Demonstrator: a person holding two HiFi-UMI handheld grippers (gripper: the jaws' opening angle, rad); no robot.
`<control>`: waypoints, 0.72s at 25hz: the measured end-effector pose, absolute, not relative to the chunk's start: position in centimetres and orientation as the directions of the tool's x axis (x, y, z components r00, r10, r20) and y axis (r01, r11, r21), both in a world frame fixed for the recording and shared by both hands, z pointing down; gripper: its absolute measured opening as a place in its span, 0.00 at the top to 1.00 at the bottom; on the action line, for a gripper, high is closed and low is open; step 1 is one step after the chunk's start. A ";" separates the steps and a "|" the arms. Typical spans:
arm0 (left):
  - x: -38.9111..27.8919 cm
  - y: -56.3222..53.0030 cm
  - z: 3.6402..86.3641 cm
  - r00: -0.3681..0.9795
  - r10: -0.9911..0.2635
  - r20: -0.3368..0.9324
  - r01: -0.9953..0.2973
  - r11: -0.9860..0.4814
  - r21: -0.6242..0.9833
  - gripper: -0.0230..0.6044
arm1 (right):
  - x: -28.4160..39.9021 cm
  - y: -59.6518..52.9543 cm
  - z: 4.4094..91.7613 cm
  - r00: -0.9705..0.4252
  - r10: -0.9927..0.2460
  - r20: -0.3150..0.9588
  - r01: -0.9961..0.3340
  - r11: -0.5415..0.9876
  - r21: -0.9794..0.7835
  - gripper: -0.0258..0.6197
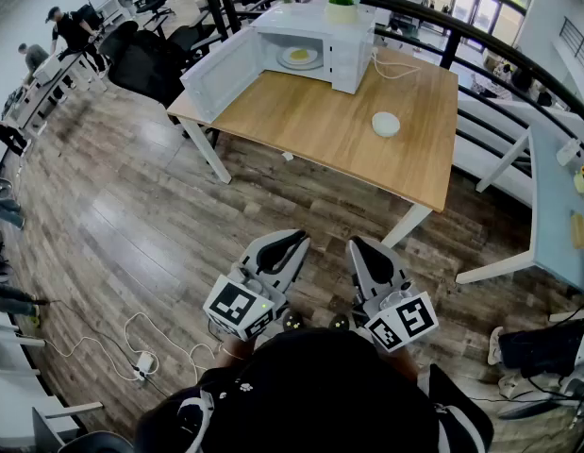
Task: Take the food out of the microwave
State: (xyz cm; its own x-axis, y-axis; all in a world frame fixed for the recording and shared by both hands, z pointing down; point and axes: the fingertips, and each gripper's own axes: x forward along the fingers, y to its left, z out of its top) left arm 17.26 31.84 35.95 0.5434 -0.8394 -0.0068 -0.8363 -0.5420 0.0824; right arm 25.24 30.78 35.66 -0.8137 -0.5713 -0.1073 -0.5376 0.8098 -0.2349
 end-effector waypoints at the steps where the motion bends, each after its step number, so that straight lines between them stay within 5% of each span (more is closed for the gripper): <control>1: 17.2 31.7 36.0 0.542 -0.841 -0.005 -0.838 -0.540 0.084 0.91 | 25.2 30.6 35.7 -0.815 -0.569 -0.109 -0.535 0.811 -0.238 0.96; 18: 19.3 29.7 36.6 0.505 -0.863 0.018 -0.860 -0.501 0.094 0.91 | 27.9 28.7 35.7 -0.829 -0.533 -0.169 -0.471 0.829 -0.302 0.96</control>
State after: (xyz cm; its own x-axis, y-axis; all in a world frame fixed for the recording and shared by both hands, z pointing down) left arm 19.28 29.75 36.61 0.5051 -0.8629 0.0183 -0.8601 -0.5015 0.0936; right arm 27.88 28.67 35.72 -0.8293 -0.5326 -0.1688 -0.4708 0.8289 -0.3021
